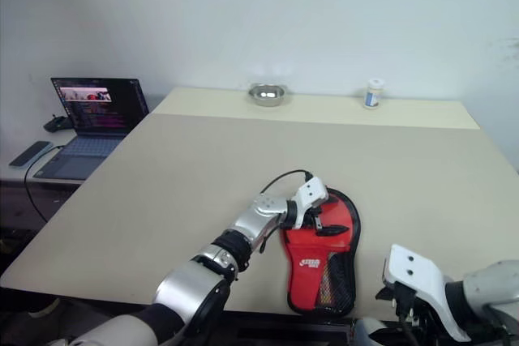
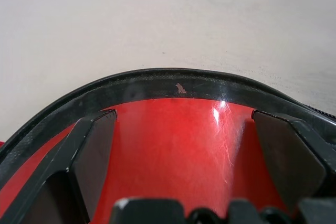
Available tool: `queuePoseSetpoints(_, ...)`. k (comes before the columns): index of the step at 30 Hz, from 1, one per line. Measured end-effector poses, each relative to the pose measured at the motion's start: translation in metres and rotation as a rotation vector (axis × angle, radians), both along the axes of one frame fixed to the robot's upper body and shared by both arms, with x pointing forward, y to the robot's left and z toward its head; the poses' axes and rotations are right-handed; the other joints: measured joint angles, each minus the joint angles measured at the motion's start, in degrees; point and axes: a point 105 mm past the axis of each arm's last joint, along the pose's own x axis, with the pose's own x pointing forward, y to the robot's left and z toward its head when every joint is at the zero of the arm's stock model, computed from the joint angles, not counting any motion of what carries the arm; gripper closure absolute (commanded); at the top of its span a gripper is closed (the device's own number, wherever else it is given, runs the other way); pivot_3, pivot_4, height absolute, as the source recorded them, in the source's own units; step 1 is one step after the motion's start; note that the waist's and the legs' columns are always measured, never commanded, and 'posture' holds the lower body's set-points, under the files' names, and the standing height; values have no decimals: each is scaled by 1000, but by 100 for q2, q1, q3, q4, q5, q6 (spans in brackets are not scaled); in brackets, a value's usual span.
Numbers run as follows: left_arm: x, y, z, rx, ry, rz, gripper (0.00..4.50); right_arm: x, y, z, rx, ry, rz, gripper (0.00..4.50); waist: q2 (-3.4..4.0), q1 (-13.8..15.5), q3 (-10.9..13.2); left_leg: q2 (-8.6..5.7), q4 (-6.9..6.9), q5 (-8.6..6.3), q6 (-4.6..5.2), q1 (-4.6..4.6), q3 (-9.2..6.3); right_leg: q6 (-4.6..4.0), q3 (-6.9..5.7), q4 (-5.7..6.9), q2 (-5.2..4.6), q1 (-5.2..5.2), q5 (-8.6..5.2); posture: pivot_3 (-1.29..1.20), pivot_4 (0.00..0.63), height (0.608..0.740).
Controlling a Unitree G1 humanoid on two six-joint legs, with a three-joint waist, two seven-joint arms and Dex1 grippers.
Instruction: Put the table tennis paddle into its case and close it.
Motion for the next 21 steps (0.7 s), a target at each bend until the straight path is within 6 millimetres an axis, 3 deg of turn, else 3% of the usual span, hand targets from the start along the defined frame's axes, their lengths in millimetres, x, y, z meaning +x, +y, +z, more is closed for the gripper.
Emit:
queuePoseSetpoints(6,6,16,13,-33,-71,36,0,56,-9,28,153,-241,-105,21,-17,-85,40,9,-5,0,0,-4,1,5,2,8,2,-8,3,0,150,740)
queuePoseSetpoints(11,1,68,31,-8,-163,146,0,95,-12,15,291,-379,-183,21,-25,-205,122,27,-33,4,-5,-40,4,5,20,13,42,-57,5,0,150,740)
queuePoseSetpoints(17,-30,100,62,1,-200,300,0,126,-10,-10,406,-431,-215,21,33,-100,168,8,-33,25,-59,-88,20,1,25,22,38,-111,7,0,150,740)
queuePoseSetpoints(21,-47,119,48,50,-141,410,0,135,-17,-14,423,-427,-222,21,42,-64,181,0,-9,8,-35,-93,21,4,25,27,26,-108,6,0,150,740)
